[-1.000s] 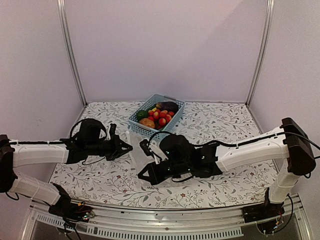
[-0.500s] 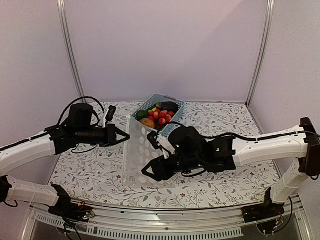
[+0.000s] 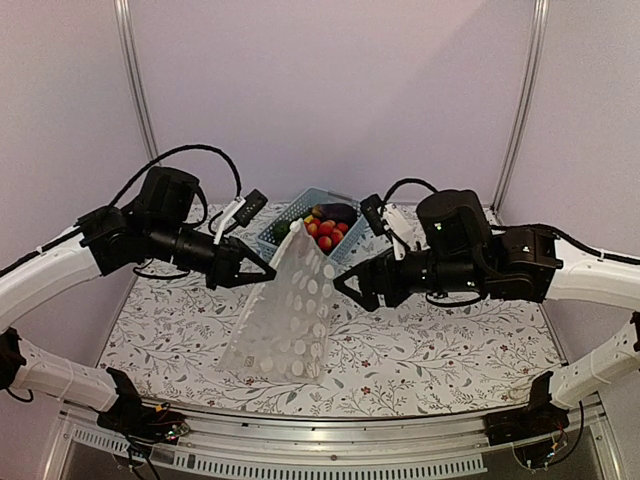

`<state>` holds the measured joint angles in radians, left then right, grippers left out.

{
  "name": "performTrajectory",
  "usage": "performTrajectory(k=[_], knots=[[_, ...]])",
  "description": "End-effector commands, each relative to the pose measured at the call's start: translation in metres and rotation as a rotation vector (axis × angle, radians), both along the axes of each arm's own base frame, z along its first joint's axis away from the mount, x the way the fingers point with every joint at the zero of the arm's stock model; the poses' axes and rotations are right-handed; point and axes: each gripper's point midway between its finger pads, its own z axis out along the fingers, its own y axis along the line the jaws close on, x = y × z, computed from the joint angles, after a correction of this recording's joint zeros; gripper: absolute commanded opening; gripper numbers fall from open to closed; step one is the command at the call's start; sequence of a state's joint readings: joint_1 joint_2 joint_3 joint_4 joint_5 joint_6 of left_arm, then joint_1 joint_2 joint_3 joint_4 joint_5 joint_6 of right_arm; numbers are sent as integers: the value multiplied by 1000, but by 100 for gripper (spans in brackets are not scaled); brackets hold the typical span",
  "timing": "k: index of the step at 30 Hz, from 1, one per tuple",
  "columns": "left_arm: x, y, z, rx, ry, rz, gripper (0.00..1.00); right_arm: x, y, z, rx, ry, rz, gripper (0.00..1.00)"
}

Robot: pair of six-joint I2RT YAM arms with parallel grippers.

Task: Place the food in the zip-top bag and seal the zipper
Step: Pass from the right arm to the left, then pass from the left arm to the right

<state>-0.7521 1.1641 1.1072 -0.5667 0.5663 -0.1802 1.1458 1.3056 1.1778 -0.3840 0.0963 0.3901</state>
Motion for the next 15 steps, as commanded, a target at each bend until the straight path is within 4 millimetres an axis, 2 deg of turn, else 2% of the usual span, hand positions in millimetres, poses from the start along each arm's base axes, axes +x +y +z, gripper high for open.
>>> performTrajectory(k=[1,6,8,11,15], knots=[[-37,-15,7,31,-89,-217,0,-1,-22,5,-65,-15,16,89],[-51,-16,-2,22,-94,-311,0,-15,-28,17,-68,-4,85,92],[-57,-16,-9,20,-71,-341,0,-28,-26,17,-54,31,149,92],[-67,-17,-17,22,-34,-370,0,-43,-22,30,-17,49,230,85],[-86,-22,-18,15,-9,-440,0,-52,-16,49,8,10,313,83]])
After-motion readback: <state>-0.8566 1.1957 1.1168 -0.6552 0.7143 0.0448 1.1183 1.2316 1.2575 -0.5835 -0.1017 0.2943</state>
